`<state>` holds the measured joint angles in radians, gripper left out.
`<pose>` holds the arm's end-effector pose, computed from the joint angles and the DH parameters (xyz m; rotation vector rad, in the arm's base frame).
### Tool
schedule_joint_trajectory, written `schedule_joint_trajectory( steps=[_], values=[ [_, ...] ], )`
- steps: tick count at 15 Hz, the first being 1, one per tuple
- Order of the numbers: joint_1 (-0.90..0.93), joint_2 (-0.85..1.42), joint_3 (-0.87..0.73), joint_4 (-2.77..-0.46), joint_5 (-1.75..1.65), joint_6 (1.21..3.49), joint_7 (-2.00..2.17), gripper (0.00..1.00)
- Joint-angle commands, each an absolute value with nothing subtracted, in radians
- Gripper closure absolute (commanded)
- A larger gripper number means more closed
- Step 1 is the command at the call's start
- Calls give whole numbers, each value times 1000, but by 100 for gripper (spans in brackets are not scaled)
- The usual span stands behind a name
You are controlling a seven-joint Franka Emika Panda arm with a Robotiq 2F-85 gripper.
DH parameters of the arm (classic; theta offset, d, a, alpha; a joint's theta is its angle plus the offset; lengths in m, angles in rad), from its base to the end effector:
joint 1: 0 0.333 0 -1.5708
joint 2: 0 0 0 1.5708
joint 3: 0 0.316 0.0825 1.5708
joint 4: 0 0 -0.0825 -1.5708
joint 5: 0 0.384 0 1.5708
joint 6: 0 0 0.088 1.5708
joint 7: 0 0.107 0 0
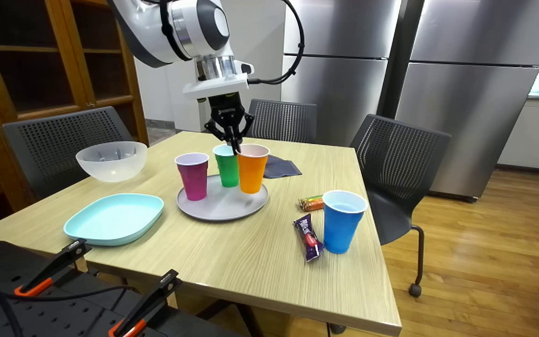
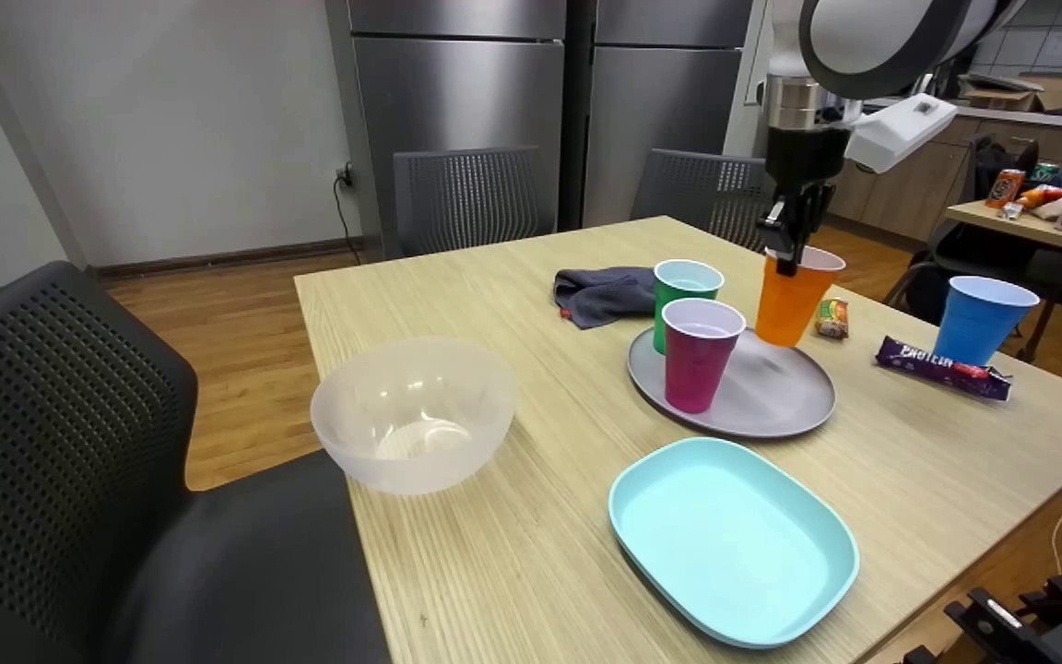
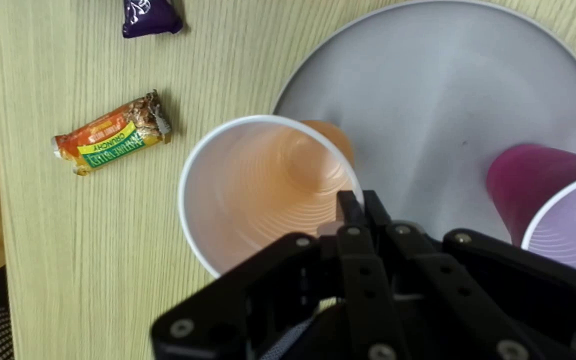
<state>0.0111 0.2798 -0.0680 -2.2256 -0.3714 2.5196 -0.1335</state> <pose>0.5494 -0.0281 0.2482 2.8526 0.5503 -0.0152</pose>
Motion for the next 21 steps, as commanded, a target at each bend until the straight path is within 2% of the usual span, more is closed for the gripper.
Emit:
schedule_joint_trajectory(
  steps=[1, 18, 19, 20, 21],
  values=[
    [25, 285, -71, -2231, -395, 2545, -76, 99],
    [56, 357, -98, -2221, -436, 2610, -12, 99],
    [57, 357, -99, -2221, -438, 2609, -13, 96],
    [58, 355, -101, -2222, -441, 2607, -15, 70],
    [60, 353, -103, -2222, -444, 2607, -14, 69]
  ],
)
